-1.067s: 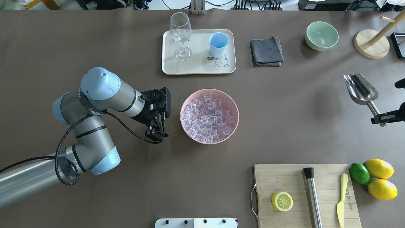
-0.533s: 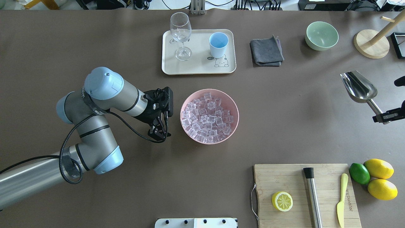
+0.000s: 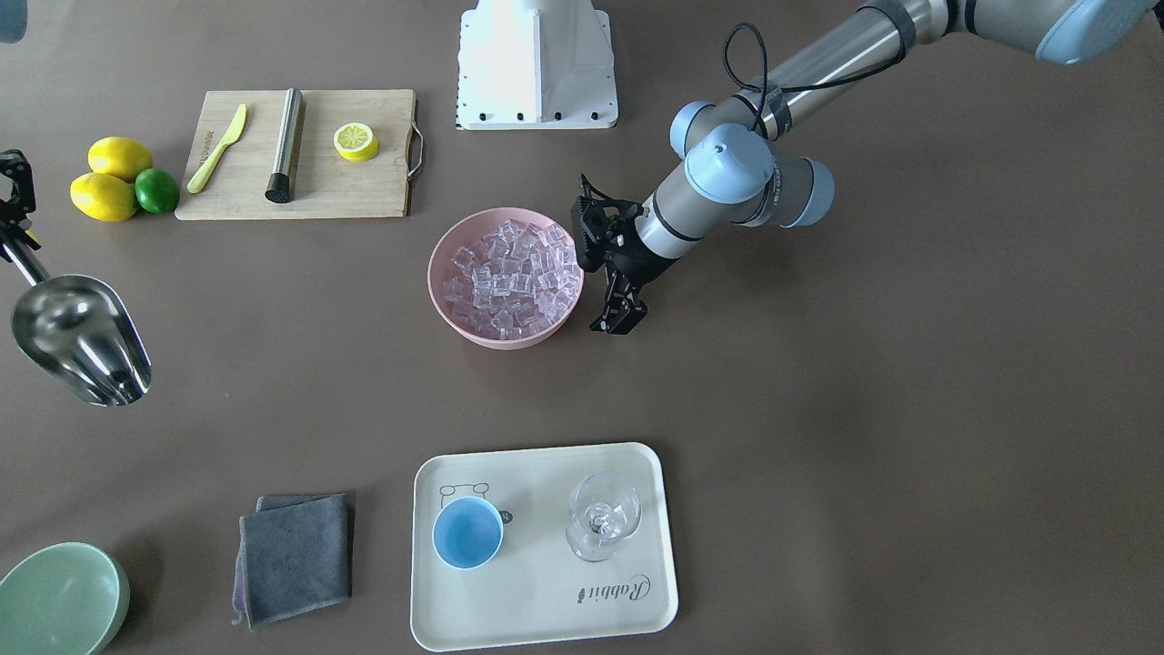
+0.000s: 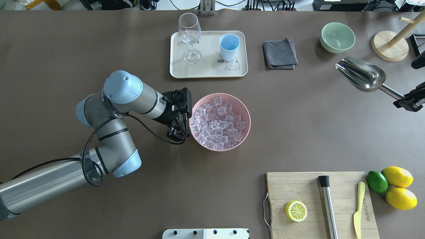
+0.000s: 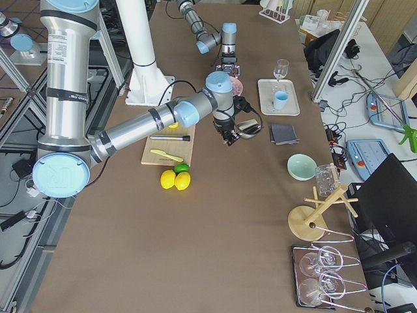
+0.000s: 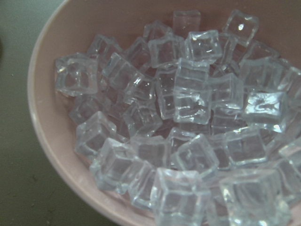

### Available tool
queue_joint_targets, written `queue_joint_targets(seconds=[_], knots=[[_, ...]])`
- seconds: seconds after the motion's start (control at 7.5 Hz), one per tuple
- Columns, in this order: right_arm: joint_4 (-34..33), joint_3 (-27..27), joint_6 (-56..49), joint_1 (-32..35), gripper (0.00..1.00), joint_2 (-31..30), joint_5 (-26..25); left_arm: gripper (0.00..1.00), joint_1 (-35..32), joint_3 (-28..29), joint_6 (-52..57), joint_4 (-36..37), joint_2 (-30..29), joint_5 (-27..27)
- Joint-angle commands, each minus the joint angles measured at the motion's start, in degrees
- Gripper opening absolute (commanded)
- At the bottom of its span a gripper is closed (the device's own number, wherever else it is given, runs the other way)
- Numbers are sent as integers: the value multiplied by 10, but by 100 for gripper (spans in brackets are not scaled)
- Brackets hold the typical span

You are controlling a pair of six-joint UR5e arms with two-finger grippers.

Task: Put ice in cup with scoop
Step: 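Close the right gripper on the metal scoop handle and lift it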

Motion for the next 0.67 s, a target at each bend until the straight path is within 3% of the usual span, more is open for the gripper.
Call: queue_joint_targets(seconds=[0.0,0.13,0.27,0.53], knots=[[-158,24,-119,-51,0,115,-32,97,5,-5,0,0,-1,-12],[-243,25,-158,-85,0,186,-75,97,5,-5,0,-1,2,-18],[-315,25,-162,-108,0,241,-81,97,5,-5,0,-2,4,-21],[-391,45,-163,-142,0,288,-94,97,5,-5,1,-17,11,-21]])
